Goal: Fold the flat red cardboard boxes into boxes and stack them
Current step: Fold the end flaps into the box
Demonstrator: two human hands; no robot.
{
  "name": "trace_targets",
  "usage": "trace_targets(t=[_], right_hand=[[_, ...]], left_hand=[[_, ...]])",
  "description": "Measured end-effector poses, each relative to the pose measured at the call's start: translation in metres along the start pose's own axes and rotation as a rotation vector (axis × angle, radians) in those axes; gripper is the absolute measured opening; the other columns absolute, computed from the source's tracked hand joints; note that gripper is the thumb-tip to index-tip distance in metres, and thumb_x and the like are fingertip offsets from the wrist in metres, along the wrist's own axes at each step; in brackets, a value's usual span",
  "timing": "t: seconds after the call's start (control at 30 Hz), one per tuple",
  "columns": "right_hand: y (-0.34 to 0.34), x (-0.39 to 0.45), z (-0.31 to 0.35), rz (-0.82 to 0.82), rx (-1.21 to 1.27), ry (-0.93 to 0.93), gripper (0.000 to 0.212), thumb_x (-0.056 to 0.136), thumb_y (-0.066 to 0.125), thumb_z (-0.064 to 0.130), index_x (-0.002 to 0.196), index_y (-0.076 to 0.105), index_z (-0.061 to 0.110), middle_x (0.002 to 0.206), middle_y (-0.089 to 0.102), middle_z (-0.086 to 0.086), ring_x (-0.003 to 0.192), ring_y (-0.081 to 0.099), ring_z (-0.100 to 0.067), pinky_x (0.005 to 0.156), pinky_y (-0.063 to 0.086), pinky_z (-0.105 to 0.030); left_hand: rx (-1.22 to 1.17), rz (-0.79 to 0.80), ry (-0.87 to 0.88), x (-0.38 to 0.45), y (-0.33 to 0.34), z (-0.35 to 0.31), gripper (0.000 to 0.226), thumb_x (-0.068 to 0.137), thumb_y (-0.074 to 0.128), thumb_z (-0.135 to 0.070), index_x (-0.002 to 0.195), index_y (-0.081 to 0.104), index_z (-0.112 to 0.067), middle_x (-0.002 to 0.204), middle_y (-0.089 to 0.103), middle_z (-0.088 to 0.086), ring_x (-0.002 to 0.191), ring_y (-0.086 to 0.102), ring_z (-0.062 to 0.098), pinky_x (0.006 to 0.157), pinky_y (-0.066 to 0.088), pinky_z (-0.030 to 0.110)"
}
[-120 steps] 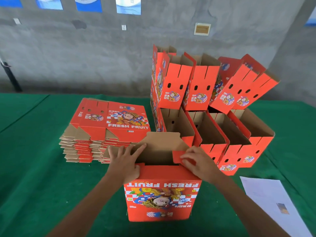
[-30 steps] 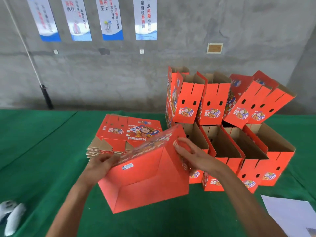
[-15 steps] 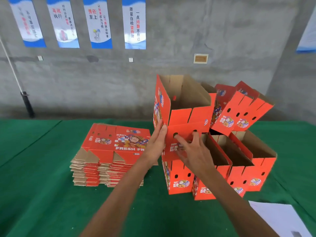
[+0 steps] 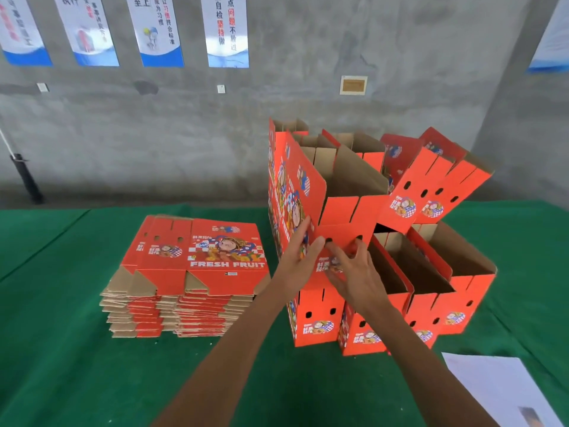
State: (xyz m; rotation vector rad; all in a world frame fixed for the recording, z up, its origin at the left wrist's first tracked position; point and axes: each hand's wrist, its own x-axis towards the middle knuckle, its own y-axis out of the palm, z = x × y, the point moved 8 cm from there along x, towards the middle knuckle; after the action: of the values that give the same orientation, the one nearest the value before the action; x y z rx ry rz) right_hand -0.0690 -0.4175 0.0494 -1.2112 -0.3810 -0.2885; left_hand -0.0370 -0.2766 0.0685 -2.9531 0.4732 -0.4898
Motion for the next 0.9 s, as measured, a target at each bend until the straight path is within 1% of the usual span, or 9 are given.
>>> trace_targets(t=[0.17,0.33,0.47,0.53,0.6,0.67,0.77,0.83,0.9], right_hand=[[0.005,-0.001,-0.001,-0.012,-0.057,0.009,0.059,0.099,0.062,0.038,0.149,0.032,0.043,0.148,0.029,-0.019,0.131,0.044,-0.038,0.078,0.061,-0.045],[0.011,-0.005,0.012,-0.011,-0.142,-0.041,0.061,0.099,0.061,0.039,0.151,0.03,0.043,0.151,0.03,-0.025,0.133,0.047,-0.041,0.078,0.062,-0.044],[0.013,-0.01,0.015,-0.039,-0.086,-0.01,0.056,0.103,0.054,0.039,0.154,0.032,0.044,0.161,0.021,-0.025,0.128,0.056,-0.041,0.088,0.06,-0.047],[0.011,-0.012,0.016,-0.057,-0.018,-0.001,0.053,0.106,0.05,0.038,0.155,0.034,0.044,0.164,0.016,-0.022,0.125,0.059,-0.039,0.086,0.061,-0.046],[0.006,-0.017,0.017,-0.121,0.065,-0.012,0.047,0.105,0.053,0.033,0.151,0.046,0.039,0.164,0.02,-0.019,0.117,0.064,-0.035,0.078,0.062,-0.044],[-0.004,-0.024,0.018,-0.211,0.128,-0.007,0.04,0.103,0.059,0.029,0.142,0.058,0.03,0.159,0.032,-0.012,0.107,0.069,-0.028,0.069,0.06,-0.036],[-0.012,-0.035,0.018,-0.301,0.233,0.053,0.025,0.101,0.061,0.026,0.125,0.065,0.021,0.129,0.049,0.003,0.084,0.068,-0.016,0.062,0.049,-0.023],[-0.008,-0.039,0.031,-0.292,0.329,0.003,0.016,0.101,0.058,0.023,0.117,0.064,0.021,0.114,0.052,0.009,0.082,0.063,-0.01,0.064,0.051,-0.024],[0.01,-0.036,0.054,-0.197,0.354,-0.114,0.013,0.102,0.056,0.02,0.113,0.062,0.022,0.106,0.054,0.01,0.082,0.059,-0.007,0.067,0.051,-0.025]], left_hand=[[-0.062,0.004,-0.016,0.001,0.001,0.009,0.081,0.095,0.061,-0.065,0.161,0.02,-0.044,0.164,0.034,-0.017,0.151,0.033,0.006,0.124,0.033,0.046],[-0.086,-0.039,-0.05,-0.001,-0.005,0.03,0.084,0.095,0.068,-0.056,0.162,0.022,-0.035,0.159,0.043,-0.009,0.147,0.041,0.014,0.119,0.039,0.051],[-0.061,-0.059,-0.072,-0.002,-0.004,0.039,0.083,0.092,0.069,-0.058,0.159,0.026,-0.033,0.15,0.05,-0.021,0.139,0.047,0.002,0.118,0.043,0.042],[-0.048,-0.074,-0.084,-0.001,-0.005,0.043,0.071,0.095,0.069,-0.05,0.154,0.033,-0.035,0.14,0.054,-0.029,0.132,0.051,-0.004,0.114,0.045,0.033],[-0.037,-0.075,-0.102,-0.001,-0.004,0.048,0.053,0.099,0.067,-0.037,0.144,0.039,-0.044,0.13,0.058,-0.036,0.126,0.054,-0.01,0.105,0.048,0.02],[-0.026,-0.071,-0.108,-0.004,-0.002,0.049,0.044,0.1,0.066,-0.034,0.131,0.041,-0.053,0.127,0.06,-0.035,0.124,0.056,-0.009,0.1,0.048,0.015],[0.003,-0.092,-0.119,-0.011,-0.002,0.056,0.04,0.099,0.067,-0.039,0.128,0.044,-0.056,0.134,0.059,-0.024,0.125,0.054,-0.006,0.105,0.047,0.026],[0.077,-0.09,-0.125,-0.018,-0.006,0.062,0.041,0.1,0.065,-0.039,0.138,0.05,-0.04,0.137,0.058,-0.016,0.127,0.055,0.001,0.108,0.048,0.033],[0.19,-0.093,-0.127,-0.024,-0.021,0.069,0.031,0.103,0.063,-0.03,0.133,0.059,-0.022,0.131,0.063,-0.005,0.123,0.059,0.013,0.107,0.05,0.042]])
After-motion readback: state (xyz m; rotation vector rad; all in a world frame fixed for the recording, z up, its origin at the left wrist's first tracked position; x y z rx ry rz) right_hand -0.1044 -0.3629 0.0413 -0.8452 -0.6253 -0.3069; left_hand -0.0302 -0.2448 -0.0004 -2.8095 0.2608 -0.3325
